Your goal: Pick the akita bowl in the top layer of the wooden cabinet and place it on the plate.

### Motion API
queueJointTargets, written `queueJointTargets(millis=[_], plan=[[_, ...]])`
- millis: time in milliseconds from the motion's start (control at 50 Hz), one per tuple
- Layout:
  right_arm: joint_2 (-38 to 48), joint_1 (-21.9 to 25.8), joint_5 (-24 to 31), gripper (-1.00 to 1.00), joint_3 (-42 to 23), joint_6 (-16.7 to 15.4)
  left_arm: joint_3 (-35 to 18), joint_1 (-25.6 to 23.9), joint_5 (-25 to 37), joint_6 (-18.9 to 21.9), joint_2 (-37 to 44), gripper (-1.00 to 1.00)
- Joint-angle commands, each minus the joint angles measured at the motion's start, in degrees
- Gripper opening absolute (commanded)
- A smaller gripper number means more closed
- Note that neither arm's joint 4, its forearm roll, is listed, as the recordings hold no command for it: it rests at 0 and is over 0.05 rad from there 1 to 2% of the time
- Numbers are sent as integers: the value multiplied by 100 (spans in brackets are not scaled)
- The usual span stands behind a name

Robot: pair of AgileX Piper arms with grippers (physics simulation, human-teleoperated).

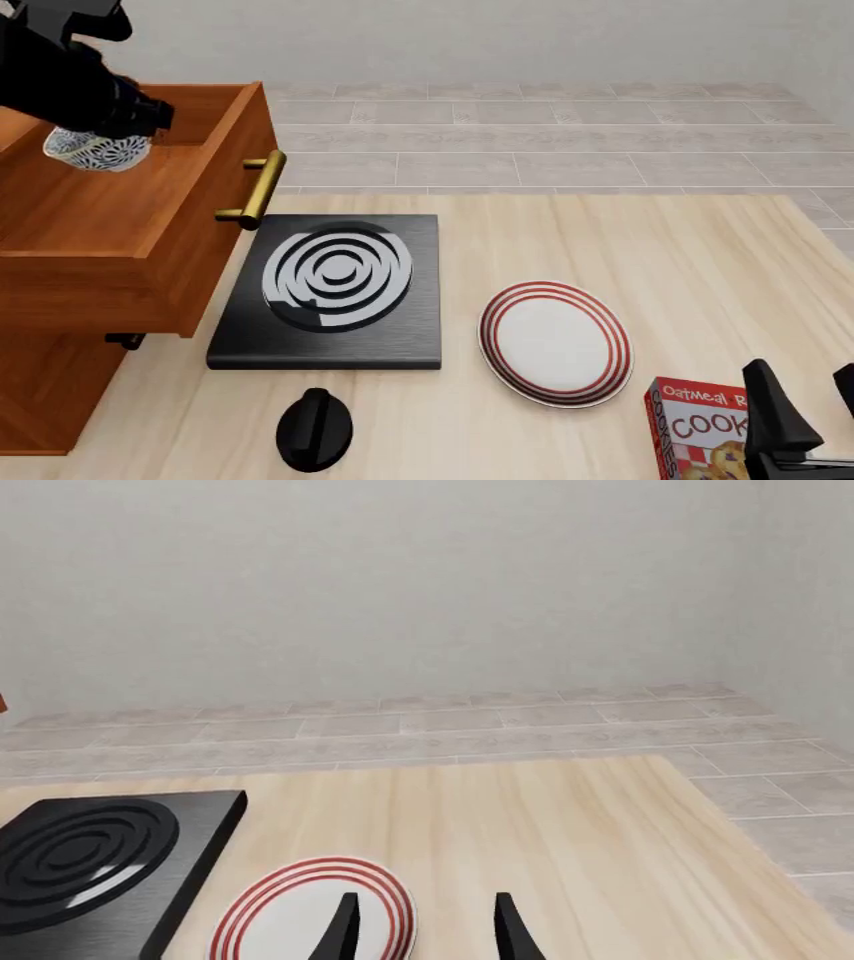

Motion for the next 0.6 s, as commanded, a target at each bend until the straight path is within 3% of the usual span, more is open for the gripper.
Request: queueJointTargets(millis=[20,600], plan=[[-1,5,6,100,-5,-28,-370,-113,135,102,-33,-100],[-1,11,5,100,-4,-37,-1721,-250,545,363,330,-100]])
